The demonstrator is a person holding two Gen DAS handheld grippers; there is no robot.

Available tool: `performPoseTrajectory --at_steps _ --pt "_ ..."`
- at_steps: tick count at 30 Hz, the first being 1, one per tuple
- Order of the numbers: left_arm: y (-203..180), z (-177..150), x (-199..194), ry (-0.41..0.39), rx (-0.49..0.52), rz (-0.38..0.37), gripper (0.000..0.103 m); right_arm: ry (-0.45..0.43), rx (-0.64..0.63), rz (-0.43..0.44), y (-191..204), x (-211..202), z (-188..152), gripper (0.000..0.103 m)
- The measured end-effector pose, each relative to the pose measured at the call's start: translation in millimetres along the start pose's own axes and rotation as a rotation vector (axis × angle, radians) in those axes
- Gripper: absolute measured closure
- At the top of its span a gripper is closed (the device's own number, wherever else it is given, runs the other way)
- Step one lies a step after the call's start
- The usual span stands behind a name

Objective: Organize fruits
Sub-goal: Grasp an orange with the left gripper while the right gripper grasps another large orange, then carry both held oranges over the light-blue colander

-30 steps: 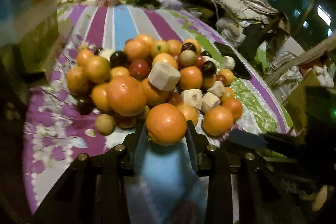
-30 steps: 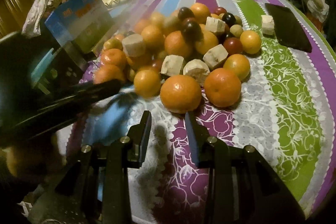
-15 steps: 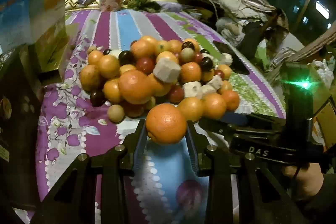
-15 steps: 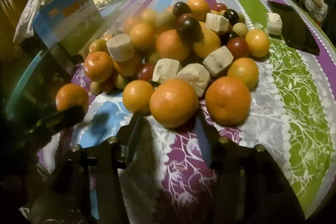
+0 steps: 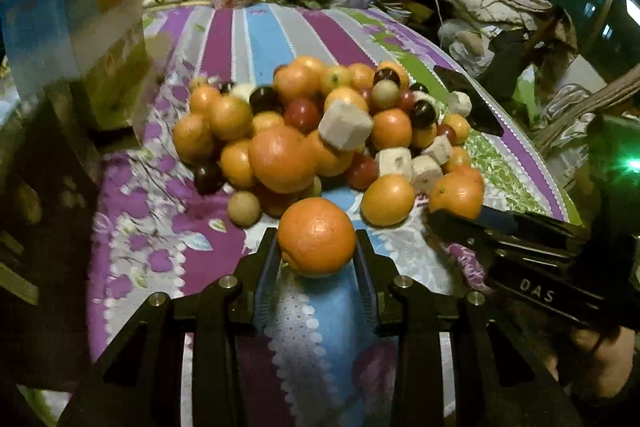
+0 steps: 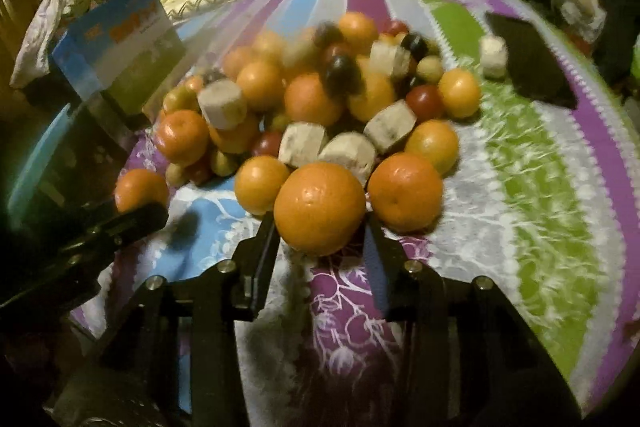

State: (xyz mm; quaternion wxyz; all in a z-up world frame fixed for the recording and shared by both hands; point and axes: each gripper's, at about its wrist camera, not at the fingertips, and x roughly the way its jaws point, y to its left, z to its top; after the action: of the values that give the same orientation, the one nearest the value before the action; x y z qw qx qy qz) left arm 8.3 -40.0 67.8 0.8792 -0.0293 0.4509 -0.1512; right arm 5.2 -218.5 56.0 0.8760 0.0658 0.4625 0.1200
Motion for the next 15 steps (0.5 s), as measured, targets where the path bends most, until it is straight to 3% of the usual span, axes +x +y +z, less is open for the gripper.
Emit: performPoseTrajectory --at_steps 7,15 --pt "-7.1 31.8 -50.0 -0.055 -0.005 0.086 0.066 -0.095 -0.039 -0.086 17.7 -58.0 30.3 0.061" --pt "27.4 56.5 -112.7 -0.126 -0.081 0.156 0.066 -0.151 -0.080 -0.067 49.9 -97.8 56.1 0.061"
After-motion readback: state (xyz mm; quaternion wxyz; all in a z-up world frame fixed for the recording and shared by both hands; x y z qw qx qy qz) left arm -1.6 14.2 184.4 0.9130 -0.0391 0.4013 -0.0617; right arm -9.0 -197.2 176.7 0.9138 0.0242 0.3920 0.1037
